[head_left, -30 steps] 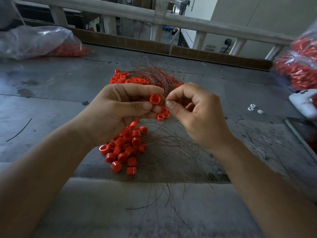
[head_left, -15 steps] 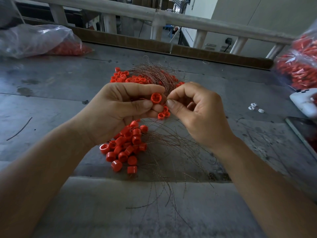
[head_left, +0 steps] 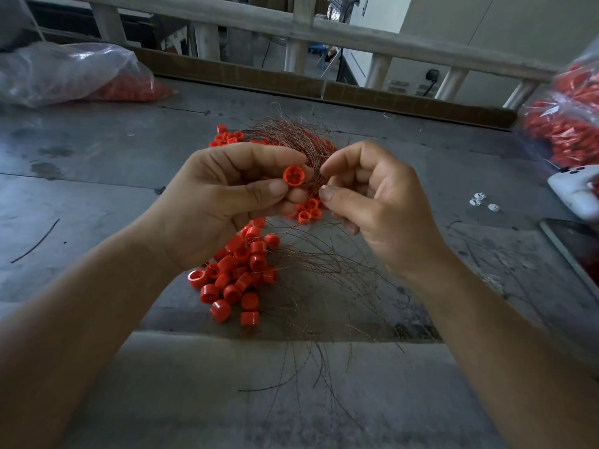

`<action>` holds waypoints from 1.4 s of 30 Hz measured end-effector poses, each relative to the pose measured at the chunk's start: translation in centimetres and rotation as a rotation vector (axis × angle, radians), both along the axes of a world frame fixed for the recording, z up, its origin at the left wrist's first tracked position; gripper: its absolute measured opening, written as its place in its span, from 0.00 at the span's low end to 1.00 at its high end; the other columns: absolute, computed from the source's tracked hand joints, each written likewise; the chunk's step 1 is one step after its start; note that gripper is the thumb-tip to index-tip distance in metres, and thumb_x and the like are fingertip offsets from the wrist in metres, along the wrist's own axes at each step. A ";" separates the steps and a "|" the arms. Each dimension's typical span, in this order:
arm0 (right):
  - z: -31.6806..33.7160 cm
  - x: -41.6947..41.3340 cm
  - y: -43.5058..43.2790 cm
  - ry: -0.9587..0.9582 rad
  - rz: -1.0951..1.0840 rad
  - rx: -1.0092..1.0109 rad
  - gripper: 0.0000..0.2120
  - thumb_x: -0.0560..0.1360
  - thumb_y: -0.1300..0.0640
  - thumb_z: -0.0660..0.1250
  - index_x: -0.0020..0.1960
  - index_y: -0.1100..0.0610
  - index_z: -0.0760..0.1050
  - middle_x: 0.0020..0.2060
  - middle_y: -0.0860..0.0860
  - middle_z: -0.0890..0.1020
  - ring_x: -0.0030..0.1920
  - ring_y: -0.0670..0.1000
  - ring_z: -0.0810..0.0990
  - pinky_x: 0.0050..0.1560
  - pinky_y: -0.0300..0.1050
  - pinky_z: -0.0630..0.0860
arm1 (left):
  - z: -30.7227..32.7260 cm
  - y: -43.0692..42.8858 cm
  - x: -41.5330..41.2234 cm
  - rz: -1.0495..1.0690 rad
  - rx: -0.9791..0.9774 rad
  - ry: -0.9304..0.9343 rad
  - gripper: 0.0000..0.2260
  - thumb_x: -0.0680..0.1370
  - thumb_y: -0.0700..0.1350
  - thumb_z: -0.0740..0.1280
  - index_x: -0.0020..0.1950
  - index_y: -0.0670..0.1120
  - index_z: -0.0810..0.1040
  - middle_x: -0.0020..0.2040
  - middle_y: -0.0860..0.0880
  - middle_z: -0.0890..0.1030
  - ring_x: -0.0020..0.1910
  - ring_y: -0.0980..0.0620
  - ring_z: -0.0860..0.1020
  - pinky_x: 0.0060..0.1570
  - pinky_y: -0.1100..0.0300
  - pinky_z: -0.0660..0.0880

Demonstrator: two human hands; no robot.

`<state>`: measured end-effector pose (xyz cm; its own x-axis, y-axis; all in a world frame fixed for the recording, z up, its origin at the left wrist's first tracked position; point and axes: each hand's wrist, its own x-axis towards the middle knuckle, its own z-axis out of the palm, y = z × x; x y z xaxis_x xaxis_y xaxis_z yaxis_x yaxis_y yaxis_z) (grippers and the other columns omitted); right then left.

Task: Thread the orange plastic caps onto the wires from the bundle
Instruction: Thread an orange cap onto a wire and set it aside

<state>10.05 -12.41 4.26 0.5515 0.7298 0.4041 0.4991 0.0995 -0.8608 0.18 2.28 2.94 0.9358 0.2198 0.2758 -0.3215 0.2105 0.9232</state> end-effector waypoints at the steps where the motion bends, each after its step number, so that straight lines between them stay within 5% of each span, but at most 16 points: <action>1: 0.1 0.1 0.0 0.059 0.017 -0.002 0.12 0.71 0.70 0.66 0.41 0.54 0.71 0.29 0.46 0.74 0.28 0.40 0.72 0.27 0.30 0.67 | 0.0 0.0 0.0 -0.009 -0.004 -0.005 0.11 0.62 0.39 0.69 0.43 0.45 0.84 0.41 0.47 0.84 0.38 0.55 0.82 0.37 0.65 0.78; 12: -0.7 0.3 0.5 0.164 0.094 -0.176 0.12 0.69 0.70 0.68 0.40 0.55 0.69 0.29 0.48 0.75 0.27 0.43 0.74 0.25 0.35 0.69 | -0.7 -0.2 0.2 -0.120 -0.050 0.029 0.10 0.65 0.38 0.68 0.43 0.44 0.84 0.38 0.46 0.84 0.39 0.53 0.83 0.38 0.66 0.78; 18: -0.5 4.7 -0.6 -0.115 -0.309 -0.285 0.07 0.72 0.57 0.69 0.38 0.49 0.73 0.35 0.48 0.79 0.37 0.47 0.78 0.42 0.43 0.76 | -0.9 -0.2 0.4 -0.055 -0.084 0.056 0.10 0.64 0.38 0.69 0.43 0.44 0.84 0.39 0.46 0.84 0.40 0.53 0.83 0.38 0.66 0.78; 21: -1.3 6.9 -1.1 -0.265 -0.491 -0.400 0.07 0.73 0.58 0.68 0.37 0.48 0.74 0.32 0.42 0.77 0.35 0.42 0.75 0.40 0.37 0.70 | -0.8 -0.2 0.4 -0.039 -0.094 0.064 0.10 0.63 0.38 0.69 0.43 0.43 0.84 0.40 0.46 0.84 0.40 0.52 0.83 0.38 0.65 0.78; 29: -3.9 8.0 0.1 -0.414 -0.451 -0.600 0.11 0.73 0.60 0.67 0.55 0.53 0.78 0.38 0.45 0.77 0.38 0.44 0.72 0.44 0.37 0.67 | -0.7 -0.3 0.2 -0.016 -0.122 0.080 0.11 0.67 0.33 0.64 0.42 0.42 0.84 0.39 0.45 0.83 0.39 0.52 0.83 0.38 0.65 0.79; 35: -4.6 8.1 0.7 -0.482 -0.453 -0.603 0.04 0.72 0.55 0.69 0.40 0.53 0.74 0.40 0.47 0.75 0.39 0.46 0.72 0.40 0.38 0.64 | -0.5 -0.4 0.2 -0.015 -0.109 0.091 0.11 0.67 0.33 0.63 0.42 0.42 0.84 0.39 0.46 0.83 0.38 0.53 0.83 0.37 0.65 0.78; 39: -3.9 8.1 0.3 -0.389 -0.479 -0.518 0.08 0.73 0.55 0.68 0.36 0.52 0.72 0.32 0.42 0.75 0.33 0.40 0.72 0.33 0.31 0.64 | -0.6 -0.3 0.2 -0.014 -0.098 0.099 0.11 0.67 0.33 0.63 0.42 0.42 0.84 0.39 0.45 0.83 0.38 0.52 0.83 0.37 0.65 0.78; 42: -2.2 7.6 -0.3 0.018 -0.397 -0.259 0.09 0.74 0.60 0.67 0.36 0.52 0.72 0.29 0.46 0.79 0.31 0.43 0.78 0.32 0.34 0.70 | -0.6 -0.3 0.2 -0.007 -0.079 0.109 0.11 0.67 0.33 0.63 0.42 0.42 0.84 0.38 0.45 0.83 0.38 0.52 0.83 0.37 0.65 0.78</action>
